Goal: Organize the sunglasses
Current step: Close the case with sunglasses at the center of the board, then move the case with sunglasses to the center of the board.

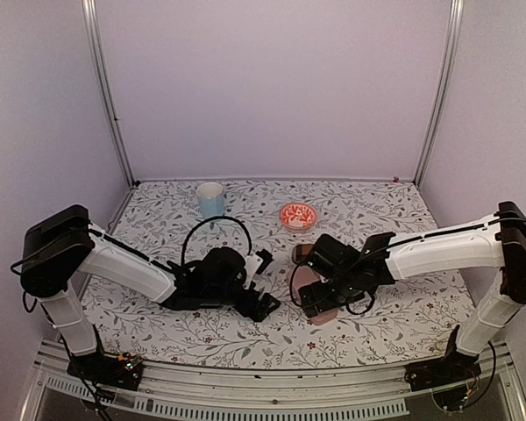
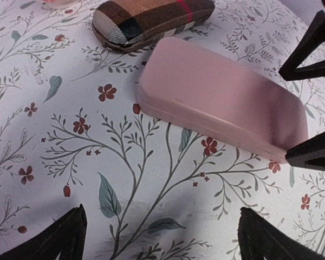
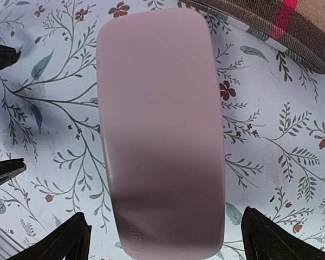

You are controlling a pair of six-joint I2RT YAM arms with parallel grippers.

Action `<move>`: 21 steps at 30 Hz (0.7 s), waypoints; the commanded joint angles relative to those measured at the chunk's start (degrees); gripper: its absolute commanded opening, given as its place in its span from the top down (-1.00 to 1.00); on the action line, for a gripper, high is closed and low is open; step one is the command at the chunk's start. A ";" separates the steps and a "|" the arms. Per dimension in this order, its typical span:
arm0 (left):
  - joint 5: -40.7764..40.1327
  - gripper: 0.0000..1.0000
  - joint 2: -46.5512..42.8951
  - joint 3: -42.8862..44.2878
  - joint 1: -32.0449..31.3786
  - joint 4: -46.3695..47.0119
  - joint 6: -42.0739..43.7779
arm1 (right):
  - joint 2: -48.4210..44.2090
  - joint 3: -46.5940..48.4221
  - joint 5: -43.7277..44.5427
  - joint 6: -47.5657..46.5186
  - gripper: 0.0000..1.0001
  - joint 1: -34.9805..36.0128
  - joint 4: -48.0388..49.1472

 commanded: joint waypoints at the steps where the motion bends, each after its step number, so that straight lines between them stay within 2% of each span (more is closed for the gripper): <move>1: -1.55 -0.97 -1.53 -0.81 0.75 -1.56 0.41 | 3.87 3.69 2.48 -2.83 -0.98 -0.24 -2.74; 5: -1.51 -0.97 -1.56 -0.76 0.80 -1.57 0.37 | 7.07 5.72 2.58 -4.95 -1.00 -0.32 -3.03; 10: -2.26 -0.98 -2.01 -1.01 0.89 -1.96 0.24 | 10.11 7.33 0.74 -9.44 -0.85 -1.38 -2.76; 15: -5.68 -0.98 -4.85 -1.78 1.34 -3.56 0.31 | 11.04 8.62 -1.76 -14.64 -0.54 -2.79 -1.72; 19: -7.88 -0.98 -8.03 -2.50 2.41 -4.79 0.41 | 11.76 10.64 -5.61 -23.25 -0.25 -2.68 -0.58; 21: -9.33 -0.98 -9.65 -2.93 3.26 -5.56 -0.28 | 12.74 11.98 -7.35 -27.34 -0.20 -1.90 -0.23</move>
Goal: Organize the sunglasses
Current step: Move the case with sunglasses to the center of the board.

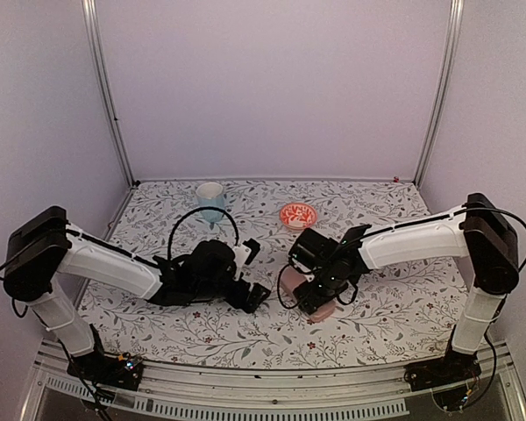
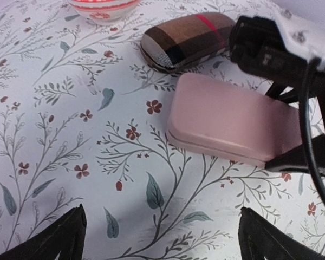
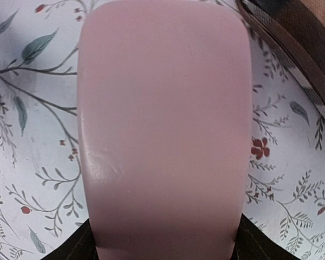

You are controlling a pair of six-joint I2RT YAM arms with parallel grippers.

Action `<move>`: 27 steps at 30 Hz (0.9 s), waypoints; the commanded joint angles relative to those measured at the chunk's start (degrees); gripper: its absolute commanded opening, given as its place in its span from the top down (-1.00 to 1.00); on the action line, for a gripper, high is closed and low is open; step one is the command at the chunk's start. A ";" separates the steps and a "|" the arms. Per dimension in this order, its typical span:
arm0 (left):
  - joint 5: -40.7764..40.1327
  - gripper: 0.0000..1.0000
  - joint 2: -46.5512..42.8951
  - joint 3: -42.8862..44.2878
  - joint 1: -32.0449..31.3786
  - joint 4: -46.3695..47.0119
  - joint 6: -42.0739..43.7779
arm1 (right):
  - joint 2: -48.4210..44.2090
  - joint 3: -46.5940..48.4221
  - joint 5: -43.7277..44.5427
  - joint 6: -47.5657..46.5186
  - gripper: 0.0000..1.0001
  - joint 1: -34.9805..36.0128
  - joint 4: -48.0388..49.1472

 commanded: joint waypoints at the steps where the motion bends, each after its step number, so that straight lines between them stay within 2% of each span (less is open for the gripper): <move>1: -4.32 -0.98 -4.66 -1.42 2.74 -2.42 -0.75 | 2.36 5.14 -4.96 -11.81 -0.18 1.19 1.74; 5: -6.53 -0.98 -10.24 -3.44 5.94 -5.06 -2.54 | 6.02 10.41 -5.88 -19.98 -0.15 2.38 0.71; 16: -10.72 -0.98 -30.18 -7.28 15.44 -14.91 -3.58 | 15.57 23.34 -6.32 -34.37 -0.13 3.24 -1.43; 18: -10.67 -0.98 -31.40 -7.47 16.22 -15.56 -3.18 | 16.96 25.21 -4.41 -35.74 -0.24 3.26 -1.88; 22: -9.62 -0.98 -31.30 -7.40 16.48 -16.22 -3.00 | 18.86 27.09 1.62 -36.42 -0.66 3.25 -2.55; 27: -7.75 -0.98 -29.85 -7.46 16.47 -15.58 -3.04 | 18.81 26.71 6.08 -35.53 -0.88 3.16 -2.73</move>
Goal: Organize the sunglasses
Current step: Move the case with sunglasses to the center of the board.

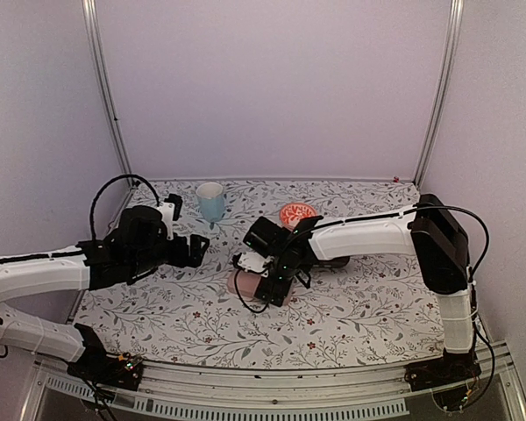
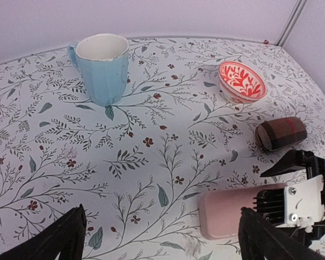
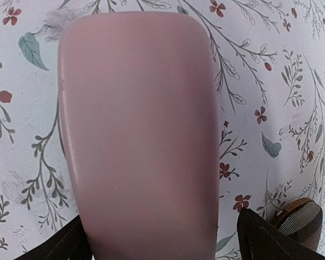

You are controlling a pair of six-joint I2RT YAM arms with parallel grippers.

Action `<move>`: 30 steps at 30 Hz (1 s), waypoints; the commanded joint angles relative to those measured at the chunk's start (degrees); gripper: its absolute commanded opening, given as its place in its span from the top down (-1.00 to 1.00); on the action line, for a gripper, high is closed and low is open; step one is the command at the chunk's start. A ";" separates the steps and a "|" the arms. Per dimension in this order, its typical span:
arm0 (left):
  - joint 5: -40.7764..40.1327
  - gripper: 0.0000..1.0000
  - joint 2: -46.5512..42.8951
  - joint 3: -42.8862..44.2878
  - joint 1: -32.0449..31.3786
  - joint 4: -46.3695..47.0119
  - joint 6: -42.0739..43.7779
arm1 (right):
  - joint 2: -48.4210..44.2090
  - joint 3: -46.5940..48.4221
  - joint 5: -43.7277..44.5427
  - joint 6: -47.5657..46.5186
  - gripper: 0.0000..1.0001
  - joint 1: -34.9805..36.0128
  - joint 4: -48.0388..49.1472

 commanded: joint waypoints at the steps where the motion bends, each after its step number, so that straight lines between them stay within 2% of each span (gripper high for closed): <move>1: 1.56 -0.98 1.24 -0.92 0.64 -0.45 0.28 | 0.55 0.91 5.36 -0.41 -0.91 0.20 -0.72; 10: 2.94 -0.98 1.76 -2.85 0.64 1.54 -0.64 | -4.55 -3.95 9.95 2.87 -0.99 -0.72 -0.41; 14: 2.29 -0.98 1.61 -3.79 0.65 1.42 -1.20 | -9.92 -8.91 5.13 5.39 -0.99 -0.79 2.34; 19: -0.15 -0.98 1.86 -2.90 0.77 1.02 0.43 | -19.50 -18.57 1.45 9.81 -0.99 -1.39 10.35; 25: -4.34 -0.98 4.68 0.22 1.46 -0.02 3.73 | -29.81 -28.76 4.21 19.64 -0.98 -5.92 15.54; 30: -9.31 -0.98 6.00 1.74 2.07 0.29 7.07 | -39.30 -34.45 7.95 27.36 -0.98 -13.26 16.40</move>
